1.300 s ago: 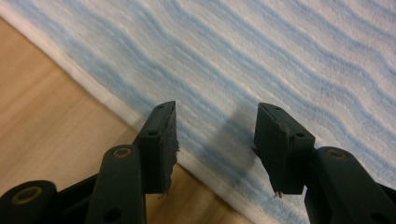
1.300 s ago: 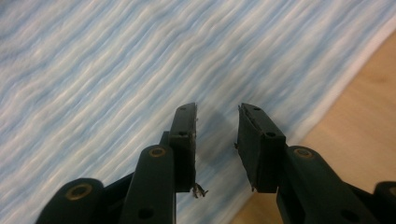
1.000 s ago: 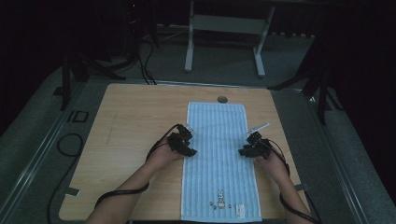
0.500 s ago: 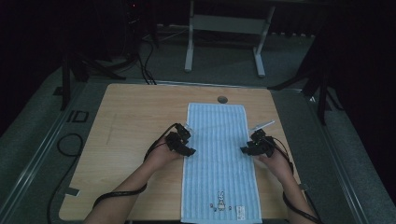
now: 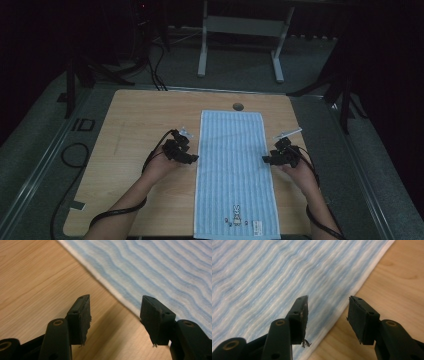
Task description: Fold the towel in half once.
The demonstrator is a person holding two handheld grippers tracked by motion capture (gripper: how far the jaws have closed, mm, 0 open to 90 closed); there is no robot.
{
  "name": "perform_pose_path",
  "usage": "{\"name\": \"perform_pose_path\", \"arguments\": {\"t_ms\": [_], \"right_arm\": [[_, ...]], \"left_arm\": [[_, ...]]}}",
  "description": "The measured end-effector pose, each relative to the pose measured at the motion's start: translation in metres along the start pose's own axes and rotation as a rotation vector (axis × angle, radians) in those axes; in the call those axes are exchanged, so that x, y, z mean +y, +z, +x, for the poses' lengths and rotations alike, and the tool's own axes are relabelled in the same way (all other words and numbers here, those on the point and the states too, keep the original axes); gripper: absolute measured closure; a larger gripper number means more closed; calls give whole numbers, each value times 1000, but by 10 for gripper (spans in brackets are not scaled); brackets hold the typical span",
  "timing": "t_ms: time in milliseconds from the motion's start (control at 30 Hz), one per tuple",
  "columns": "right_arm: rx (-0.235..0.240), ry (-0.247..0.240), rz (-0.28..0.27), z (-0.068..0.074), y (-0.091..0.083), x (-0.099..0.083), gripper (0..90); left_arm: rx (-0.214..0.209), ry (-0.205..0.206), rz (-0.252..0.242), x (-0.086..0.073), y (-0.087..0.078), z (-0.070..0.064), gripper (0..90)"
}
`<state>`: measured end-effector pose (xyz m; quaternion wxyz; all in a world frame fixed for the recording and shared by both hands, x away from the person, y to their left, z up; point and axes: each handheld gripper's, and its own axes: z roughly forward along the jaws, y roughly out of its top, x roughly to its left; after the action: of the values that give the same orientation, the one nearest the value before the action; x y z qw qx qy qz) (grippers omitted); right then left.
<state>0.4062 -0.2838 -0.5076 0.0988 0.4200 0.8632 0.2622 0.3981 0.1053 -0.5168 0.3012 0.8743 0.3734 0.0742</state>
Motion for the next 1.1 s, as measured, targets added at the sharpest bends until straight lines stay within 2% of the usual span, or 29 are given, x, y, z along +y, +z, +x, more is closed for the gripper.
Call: {"name": "perform_pose_path", "arguments": {"t_ms": [133,267,367,400,433,467,600,800,900,933,1000,1033,1100], "right_arm": [[-17,5,10,-7,0,10,505],[-32,40,27,-26,5,27,523],[-40,84,31,-40,12,40,529],[-40,84,31,-40,12,40,529],[-43,98,34,-44,15,44,531],[-44,122,44,-52,22,51,532],[-54,138,86,-60,39,62,532],[-66,148,108,-65,51,66,532],[-85,145,128,-66,56,68,544],[-100,122,148,-65,61,70,562],[-101,120,156,-62,63,74,596],[-111,101,162,-59,63,75,625],[-110,88,161,-56,64,76,692]], "left_arm": [[21,-4,-5,9,2,5,414],[36,-25,-18,22,9,12,414],[58,-38,-12,33,18,19,414],[58,-38,-12,33,18,19,414],[57,-65,-24,38,26,25,414],[58,-76,-22,39,28,27,414],[71,-85,25,45,45,36,414],[81,-114,44,59,62,44,414],[84,-127,35,67,68,45,405],[94,-126,22,70,72,44,405],[109,-115,17,71,74,43,401],[148,-81,11,72,77,37,404],[140,-75,0,73,78,34,475]]}}
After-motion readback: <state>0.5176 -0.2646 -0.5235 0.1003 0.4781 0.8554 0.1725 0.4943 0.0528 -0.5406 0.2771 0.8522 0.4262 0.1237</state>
